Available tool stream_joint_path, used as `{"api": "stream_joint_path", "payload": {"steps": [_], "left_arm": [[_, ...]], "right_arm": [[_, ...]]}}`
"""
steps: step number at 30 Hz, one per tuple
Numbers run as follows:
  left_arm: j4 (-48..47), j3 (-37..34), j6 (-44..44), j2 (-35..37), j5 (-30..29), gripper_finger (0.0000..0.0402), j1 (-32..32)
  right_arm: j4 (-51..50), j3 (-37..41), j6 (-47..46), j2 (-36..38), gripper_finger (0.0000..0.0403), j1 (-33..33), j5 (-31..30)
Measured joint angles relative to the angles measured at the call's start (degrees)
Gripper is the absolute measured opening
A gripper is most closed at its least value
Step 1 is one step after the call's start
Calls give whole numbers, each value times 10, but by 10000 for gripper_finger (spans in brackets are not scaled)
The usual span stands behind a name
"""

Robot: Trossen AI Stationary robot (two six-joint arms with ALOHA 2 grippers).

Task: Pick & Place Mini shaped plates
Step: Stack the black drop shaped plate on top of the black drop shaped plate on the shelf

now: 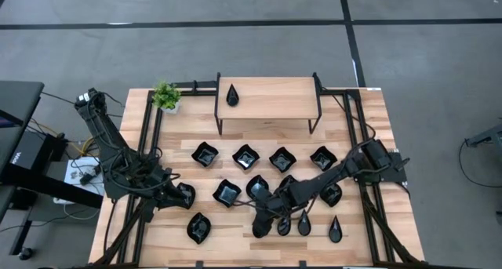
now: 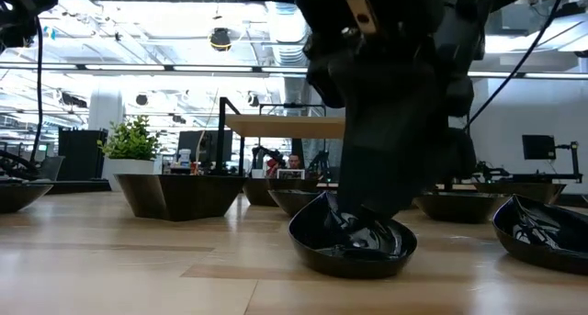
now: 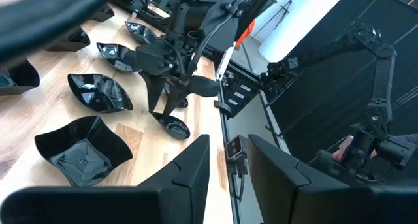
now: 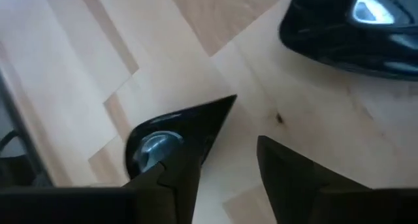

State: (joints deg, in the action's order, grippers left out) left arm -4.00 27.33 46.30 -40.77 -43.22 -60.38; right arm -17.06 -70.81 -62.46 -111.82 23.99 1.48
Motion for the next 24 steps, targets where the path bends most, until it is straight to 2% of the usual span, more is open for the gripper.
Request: {"api": "stream_joint_path", "payload": {"steps": [7, 17, 24], "left_arm": [[0, 0, 0, 0, 0, 103, 0], [-1, 0, 0, 0, 0, 103, 0], [-2, 0, 0, 0, 0, 103, 0]], "right_arm": [[1, 0, 0, 0, 99, 0, 0], [1, 0, 0, 0, 58, 0, 0], [3, 0, 1, 0, 7, 0, 0]]}}
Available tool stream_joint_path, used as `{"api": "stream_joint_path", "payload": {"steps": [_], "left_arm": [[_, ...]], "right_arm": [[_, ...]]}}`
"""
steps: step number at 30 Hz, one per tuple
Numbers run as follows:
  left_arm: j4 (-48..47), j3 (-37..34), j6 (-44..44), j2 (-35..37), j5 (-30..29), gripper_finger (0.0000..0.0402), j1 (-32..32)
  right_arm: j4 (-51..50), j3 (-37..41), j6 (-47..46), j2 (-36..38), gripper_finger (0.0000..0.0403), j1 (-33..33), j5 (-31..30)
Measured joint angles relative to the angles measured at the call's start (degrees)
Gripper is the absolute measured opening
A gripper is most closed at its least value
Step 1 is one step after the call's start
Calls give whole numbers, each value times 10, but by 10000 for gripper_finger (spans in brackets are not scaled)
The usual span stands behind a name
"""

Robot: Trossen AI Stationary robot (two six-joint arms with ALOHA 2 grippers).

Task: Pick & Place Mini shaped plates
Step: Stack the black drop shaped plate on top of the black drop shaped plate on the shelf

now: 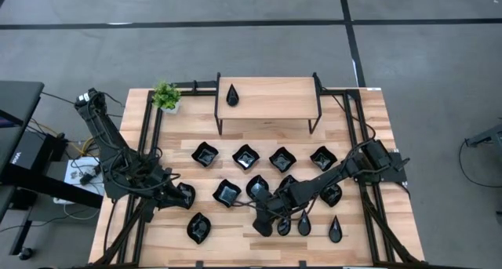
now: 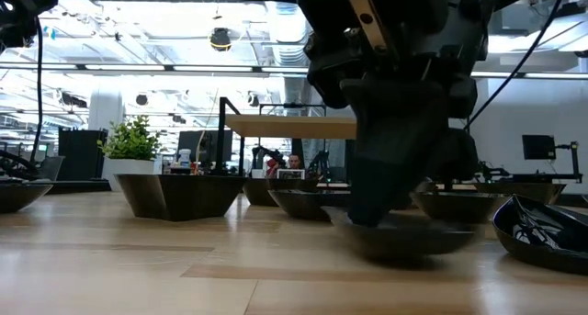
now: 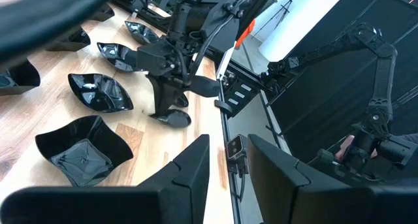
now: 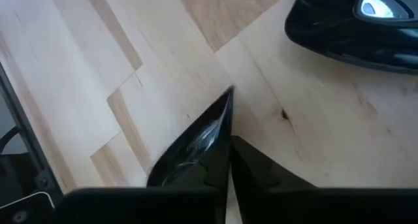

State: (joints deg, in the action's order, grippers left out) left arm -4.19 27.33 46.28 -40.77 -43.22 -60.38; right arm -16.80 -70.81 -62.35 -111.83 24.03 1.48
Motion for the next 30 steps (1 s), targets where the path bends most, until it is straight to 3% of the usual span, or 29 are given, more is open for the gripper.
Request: {"api": "stream_joint_path", "payload": {"steps": [16, 30], "left_arm": [[0, 0, 0, 0, 0, 103, 0], [4, 0, 0, 0, 0, 103, 0]], "right_arm": [[40, -2, 8, 0, 1, -1, 0], [39, -122, 81, 4, 0, -7, 34]]}}
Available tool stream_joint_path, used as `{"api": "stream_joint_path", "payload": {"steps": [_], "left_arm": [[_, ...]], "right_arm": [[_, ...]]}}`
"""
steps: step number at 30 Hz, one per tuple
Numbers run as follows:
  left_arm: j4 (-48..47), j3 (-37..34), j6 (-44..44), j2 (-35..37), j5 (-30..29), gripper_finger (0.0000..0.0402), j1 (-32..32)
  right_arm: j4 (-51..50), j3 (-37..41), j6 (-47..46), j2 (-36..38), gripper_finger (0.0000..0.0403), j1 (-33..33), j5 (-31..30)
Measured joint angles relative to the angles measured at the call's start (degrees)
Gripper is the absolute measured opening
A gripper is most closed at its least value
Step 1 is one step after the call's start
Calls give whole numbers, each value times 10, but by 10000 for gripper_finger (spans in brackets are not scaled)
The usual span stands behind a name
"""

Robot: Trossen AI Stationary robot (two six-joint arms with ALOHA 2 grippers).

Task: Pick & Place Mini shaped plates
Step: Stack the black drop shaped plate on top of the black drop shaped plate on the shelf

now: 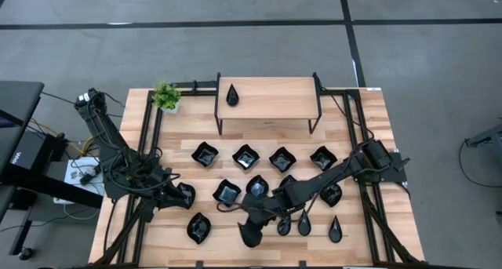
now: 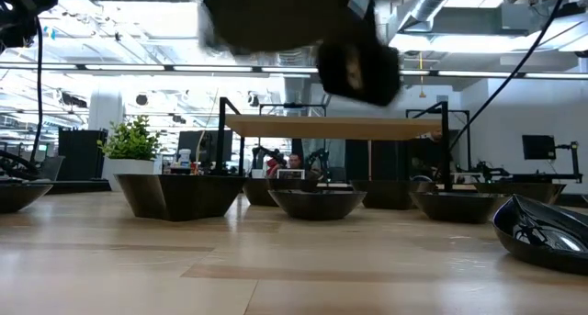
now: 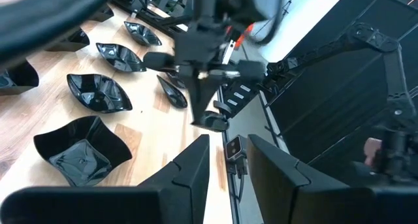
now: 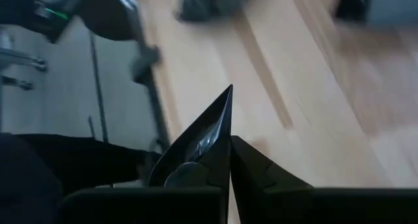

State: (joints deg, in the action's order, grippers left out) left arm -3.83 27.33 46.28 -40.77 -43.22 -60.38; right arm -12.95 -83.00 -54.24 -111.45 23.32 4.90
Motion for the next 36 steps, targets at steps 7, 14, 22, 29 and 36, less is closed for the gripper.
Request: {"api": "stream_joint_path", "payload": {"steps": [7, 14, 22, 29, 36], "left_arm": [[1, 0, 0, 0, 0, 103, 0], [9, 0, 0, 0, 0, 103, 0], [19, 0, 0, 0, -3, 103, 1], [75, 0, -45, 0, -42, 103, 26], [212, 0, -217, 0, -44, 103, 91]], "right_arm": [[2, -82, 70, 2, 0, -30, 2], [3, -147, 165, 2, 0, -76, 2], [-68, -232, 251, 2, 0, -146, -5], [-198, -343, 350, 2, 0, -207, -55], [-331, -432, 386, 2, 0, -280, -80]]}}
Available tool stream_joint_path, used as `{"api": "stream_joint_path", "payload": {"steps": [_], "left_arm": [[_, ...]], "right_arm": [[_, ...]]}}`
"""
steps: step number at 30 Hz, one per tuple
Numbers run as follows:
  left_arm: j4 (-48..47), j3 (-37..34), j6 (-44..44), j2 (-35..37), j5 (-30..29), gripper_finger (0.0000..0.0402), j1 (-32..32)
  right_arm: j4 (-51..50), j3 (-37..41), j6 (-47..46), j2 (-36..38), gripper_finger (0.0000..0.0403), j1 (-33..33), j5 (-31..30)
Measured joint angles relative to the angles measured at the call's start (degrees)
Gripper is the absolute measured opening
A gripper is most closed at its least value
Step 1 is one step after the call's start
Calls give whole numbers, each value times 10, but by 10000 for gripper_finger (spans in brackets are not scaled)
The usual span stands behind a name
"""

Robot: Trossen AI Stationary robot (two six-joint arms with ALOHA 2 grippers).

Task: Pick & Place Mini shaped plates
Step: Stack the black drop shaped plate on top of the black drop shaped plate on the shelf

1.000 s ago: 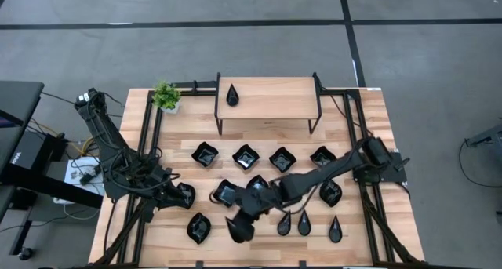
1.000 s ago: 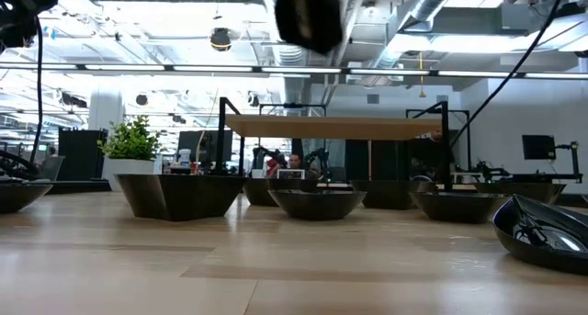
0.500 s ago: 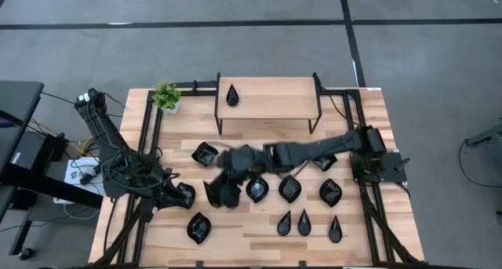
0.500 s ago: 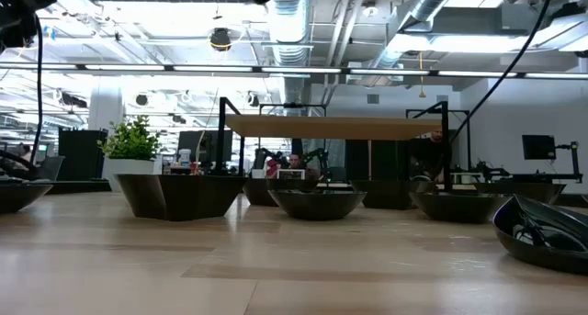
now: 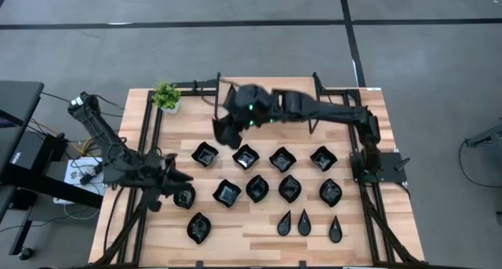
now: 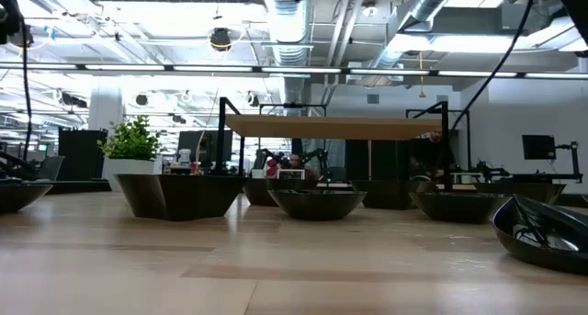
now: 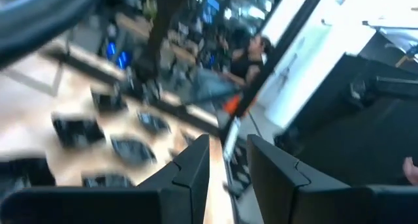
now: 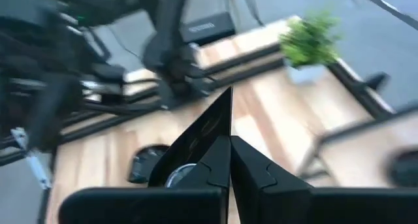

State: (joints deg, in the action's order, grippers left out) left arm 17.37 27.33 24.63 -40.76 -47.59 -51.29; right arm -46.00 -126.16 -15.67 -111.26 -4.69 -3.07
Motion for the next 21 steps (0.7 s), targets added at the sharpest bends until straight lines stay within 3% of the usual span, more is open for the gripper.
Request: {"api": "stream_joint_path", "payload": {"steps": [4, 8, 16, 21], "left_arm": [[45, 0, -83, 0, 0, 103, 56], [52, 0, -96, 0, 5, 103, 128], [68, 49, -94, -64, 135, 103, 305], [67, 105, -135, -120, 148, 103, 382]], "right_arm": [[-57, -29, 0, 0, 0, -37, 0], [-88, -50, 2, 0, 0, -67, 0], [-93, -60, 26, 0, 0, -100, 0], [-105, -60, 71, 0, 0, -105, -19]]}}
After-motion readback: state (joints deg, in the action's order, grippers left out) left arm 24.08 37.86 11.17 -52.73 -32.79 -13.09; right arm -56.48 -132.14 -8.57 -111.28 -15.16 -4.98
